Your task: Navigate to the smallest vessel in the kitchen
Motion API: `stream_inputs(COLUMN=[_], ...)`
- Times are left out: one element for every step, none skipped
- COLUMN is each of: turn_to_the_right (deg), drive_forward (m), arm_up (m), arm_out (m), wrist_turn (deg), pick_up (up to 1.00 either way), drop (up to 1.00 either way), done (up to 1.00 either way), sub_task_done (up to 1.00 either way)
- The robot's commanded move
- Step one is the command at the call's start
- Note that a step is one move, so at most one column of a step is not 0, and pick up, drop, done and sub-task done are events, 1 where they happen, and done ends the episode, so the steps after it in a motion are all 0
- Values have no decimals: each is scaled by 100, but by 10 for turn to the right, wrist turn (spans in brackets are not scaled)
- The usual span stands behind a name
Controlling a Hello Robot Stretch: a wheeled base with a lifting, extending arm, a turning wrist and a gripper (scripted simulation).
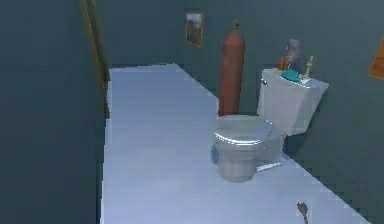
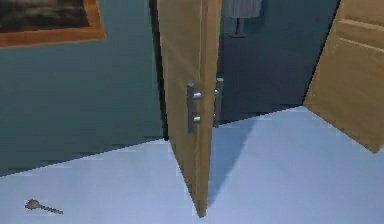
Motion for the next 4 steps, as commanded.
stream_inputs(turn_to_the_right=[-150, 0, -30, 0], drive_forward=[0, 100, 0, 100], arm_up=[0, 0, 0, 0], arm_out=[0, 0, 0, 0], wrist_turn=[0, 0, 0, 0], pick_up=[0, 0, 0, 0], drop=[0, 0, 0, 0], done=[0, 0, 0, 0], sub_task_done=[0, 0, 0, 0])
